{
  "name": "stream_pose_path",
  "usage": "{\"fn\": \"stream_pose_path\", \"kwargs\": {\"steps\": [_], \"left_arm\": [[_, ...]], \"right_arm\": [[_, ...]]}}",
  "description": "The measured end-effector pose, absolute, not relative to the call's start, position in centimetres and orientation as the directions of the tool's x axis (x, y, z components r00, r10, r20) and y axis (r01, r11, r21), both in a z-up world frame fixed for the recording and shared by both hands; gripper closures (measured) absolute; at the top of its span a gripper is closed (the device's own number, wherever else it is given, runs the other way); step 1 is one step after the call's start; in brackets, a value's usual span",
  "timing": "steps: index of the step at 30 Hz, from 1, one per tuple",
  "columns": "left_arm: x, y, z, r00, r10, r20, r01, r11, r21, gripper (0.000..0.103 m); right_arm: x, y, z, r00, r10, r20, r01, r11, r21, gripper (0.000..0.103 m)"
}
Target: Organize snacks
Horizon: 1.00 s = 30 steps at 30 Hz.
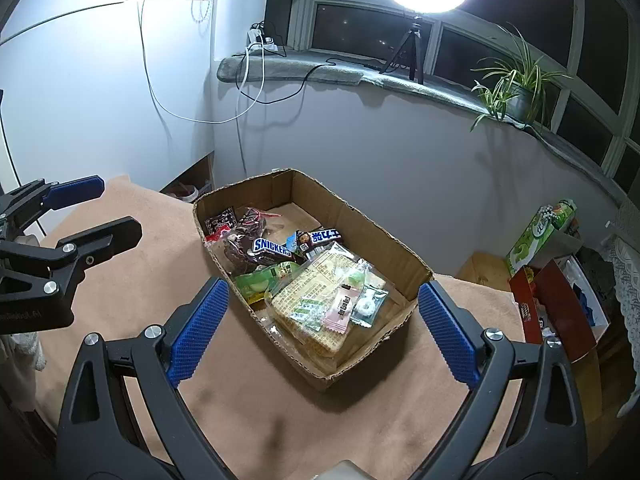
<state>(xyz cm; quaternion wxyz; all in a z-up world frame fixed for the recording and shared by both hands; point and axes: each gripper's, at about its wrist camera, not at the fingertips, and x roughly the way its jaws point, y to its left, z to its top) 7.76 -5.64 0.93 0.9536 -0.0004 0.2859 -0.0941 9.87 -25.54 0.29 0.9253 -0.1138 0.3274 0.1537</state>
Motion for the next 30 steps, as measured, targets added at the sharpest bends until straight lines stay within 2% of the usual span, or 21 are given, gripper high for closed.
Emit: {"fn": "stream_pose_path", "kwargs": {"steps": [30], "left_arm": [[7.44, -5.88, 0.84, 0.816, -0.191, -0.545, 0.194, 0.98, -0.054, 0.02]], "right_arm": [[9.52, -25.74, -0.08, 0.732, 0.206, -0.65, -0.36, 0.926, -0.113, 0.005]]}}
